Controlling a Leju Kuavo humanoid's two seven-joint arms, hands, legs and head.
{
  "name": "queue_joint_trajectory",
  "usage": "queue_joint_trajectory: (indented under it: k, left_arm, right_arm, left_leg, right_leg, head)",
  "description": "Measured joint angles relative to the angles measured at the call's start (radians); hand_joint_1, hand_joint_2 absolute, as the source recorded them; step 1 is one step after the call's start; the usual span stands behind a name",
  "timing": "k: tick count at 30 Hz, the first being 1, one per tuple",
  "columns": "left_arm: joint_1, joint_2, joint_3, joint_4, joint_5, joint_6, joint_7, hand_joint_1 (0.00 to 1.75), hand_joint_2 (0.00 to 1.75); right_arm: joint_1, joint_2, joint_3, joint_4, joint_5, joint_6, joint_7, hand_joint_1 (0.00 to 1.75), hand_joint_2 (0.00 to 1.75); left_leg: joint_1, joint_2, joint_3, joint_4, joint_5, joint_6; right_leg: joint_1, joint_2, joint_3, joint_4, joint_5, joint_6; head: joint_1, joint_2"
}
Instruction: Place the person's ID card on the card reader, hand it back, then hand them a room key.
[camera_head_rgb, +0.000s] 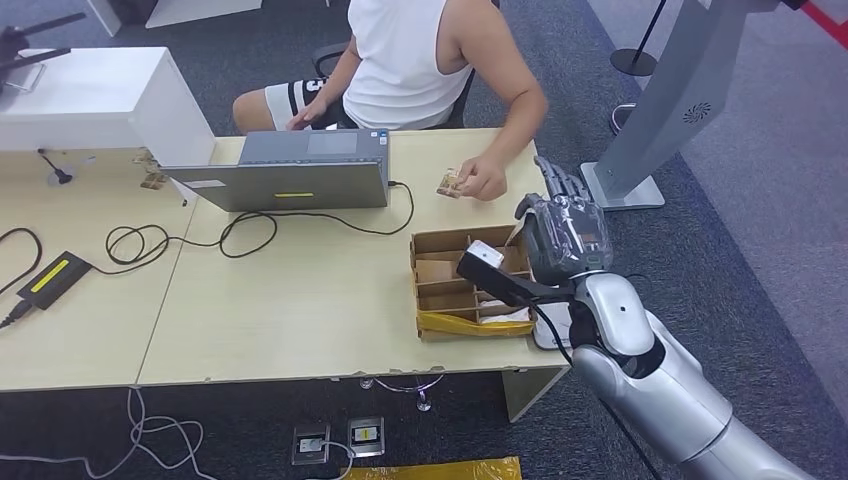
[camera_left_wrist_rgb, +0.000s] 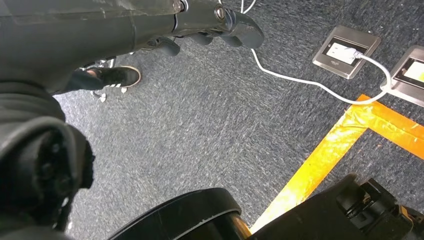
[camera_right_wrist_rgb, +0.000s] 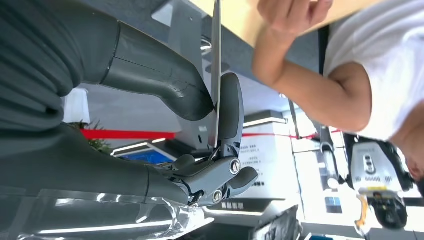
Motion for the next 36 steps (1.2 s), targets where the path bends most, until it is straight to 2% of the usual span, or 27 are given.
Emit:
queue_joint_trajectory:
  k: [11, 19, 27, 32, 33, 36]
  left_arm:
    - [-0.012, 0.0, 0.001, 0.0, -0.037, -0.041, 0.0, 0.0, 0.0]
    - [-0.016, 0.0, 0.009, 0.0, -0.053, -0.05, 0.0, 0.0, 0.0]
    - [-0.017, -0.001, 0.019, -0.007, -0.092, -0.064, 0.0, 0.0, 0.0]
    - [-0.017, -0.003, 0.023, -0.009, -0.092, -0.064, 0.0, 0.0, 0.0]
    - [-0.017, -0.003, 0.023, -0.009, -0.092, -0.063, 0.0, 0.0, 0.0]
    - [-0.016, -0.003, 0.023, -0.009, -0.091, -0.063, 0.0, 0.0, 0.0]
  right_arm:
    - [-0.102, -0.029, -0.002, -0.044, -0.011, 0.098, 0.004, 1.75, 1.75]
    - [-0.154, -0.034, 0.001, -0.008, -0.033, 0.111, -0.001, 1.75, 1.75]
    - [-0.279, -0.03, 0.033, 0.168, -0.067, 0.075, 0.001, 1.75, 1.75]
    - [-0.311, -0.016, 0.055, 0.274, -0.069, 0.038, -0.009, 1.71, 1.75]
    - [-0.313, -0.013, 0.059, 0.289, -0.069, 0.033, -0.011, 1.35, 1.75]
    - [-0.317, -0.005, 0.073, 0.329, -0.07, 0.028, -0.012, 0.08, 1.75]
  left_leg:
    - [0.0, 0.0, 0.0, 0.0, 0.0, 0.0]
    - [0.0, 0.0, -0.001, 0.0, 0.0, 0.0]
    - [0.0, -0.001, -0.002, 0.0, 0.0, 0.0]
    - [0.0, -0.001, -0.002, 0.0, 0.0, 0.0]
    - [0.0, -0.001, -0.002, 0.0, 0.0, 0.0]
    - [0.0, -0.002, -0.002, 0.0, 0.0, 0.0]
  right_leg:
    - [0.0, 0.0, 0.0, 0.0, 0.0, 0.0]
    - [0.0, 0.0, 0.0, 0.0, 0.0, 0.0]
    - [0.0, -0.001, 0.0, 0.0, 0.0, 0.0]
    - [0.0, -0.002, 0.0, 0.0, 0.0, 0.0]
    - [0.0, -0.002, 0.0, 0.0, 0.0, 0.0]
    - [0.0, -0.002, 0.0, 0.0, 0.0, 0.0]
  head:
    - [0.0, 0.0]
    - [0.0, 0.0]
    - [0.0, 0.0]
    - [0.0, 0.0]
    - [0.0, 0.0]
    - [0.0, 0.0]
